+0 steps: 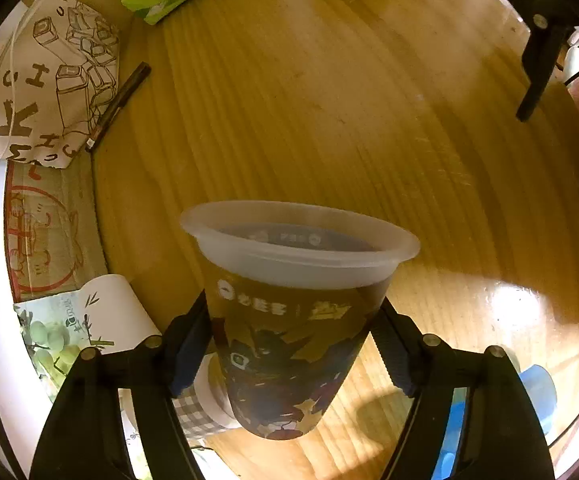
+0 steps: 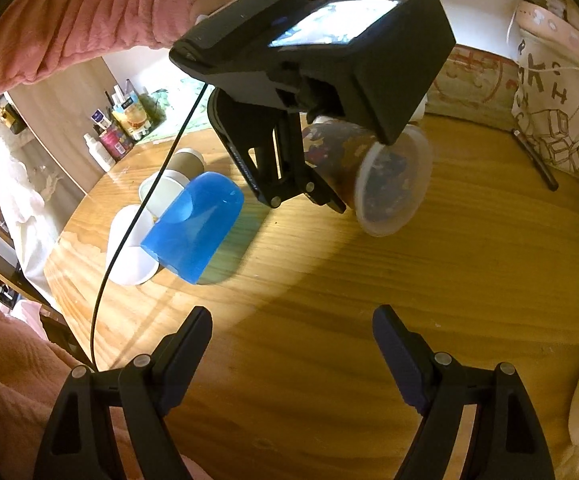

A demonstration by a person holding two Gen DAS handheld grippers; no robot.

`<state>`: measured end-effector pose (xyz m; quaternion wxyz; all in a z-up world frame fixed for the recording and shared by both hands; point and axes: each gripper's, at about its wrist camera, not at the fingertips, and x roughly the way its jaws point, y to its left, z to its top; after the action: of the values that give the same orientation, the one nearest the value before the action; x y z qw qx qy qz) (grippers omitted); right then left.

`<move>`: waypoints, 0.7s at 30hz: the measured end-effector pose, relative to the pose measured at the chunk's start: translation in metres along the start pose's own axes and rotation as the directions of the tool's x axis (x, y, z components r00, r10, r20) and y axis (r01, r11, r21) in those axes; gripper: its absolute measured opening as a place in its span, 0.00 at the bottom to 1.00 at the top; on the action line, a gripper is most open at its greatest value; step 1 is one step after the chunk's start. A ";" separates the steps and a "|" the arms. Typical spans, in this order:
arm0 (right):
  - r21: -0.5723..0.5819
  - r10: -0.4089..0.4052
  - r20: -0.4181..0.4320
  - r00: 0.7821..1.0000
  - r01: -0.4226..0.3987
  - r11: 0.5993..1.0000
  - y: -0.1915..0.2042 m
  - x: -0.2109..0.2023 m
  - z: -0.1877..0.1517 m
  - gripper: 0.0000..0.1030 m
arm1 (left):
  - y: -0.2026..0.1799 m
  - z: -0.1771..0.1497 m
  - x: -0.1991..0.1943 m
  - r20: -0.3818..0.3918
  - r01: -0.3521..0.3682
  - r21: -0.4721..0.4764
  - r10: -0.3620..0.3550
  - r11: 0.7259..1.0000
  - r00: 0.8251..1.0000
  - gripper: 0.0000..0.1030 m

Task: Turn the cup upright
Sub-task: 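Lift the brown cup with the left tool and rotate it rim-up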

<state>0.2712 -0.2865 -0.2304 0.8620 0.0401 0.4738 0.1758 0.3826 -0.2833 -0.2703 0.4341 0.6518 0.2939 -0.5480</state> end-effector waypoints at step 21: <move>0.032 0.004 0.026 1.000 -0.004 0.999 0.007 -0.014 -0.007 0.81 | 0.036 -0.009 0.009 0.012 0.232 -0.463 -0.255 0.856 0.967 0.73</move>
<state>0.2568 -0.2858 -0.2217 0.8669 0.0570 0.4653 0.1694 0.4195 -0.2920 -0.2697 0.4958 0.5013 0.5061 -0.4966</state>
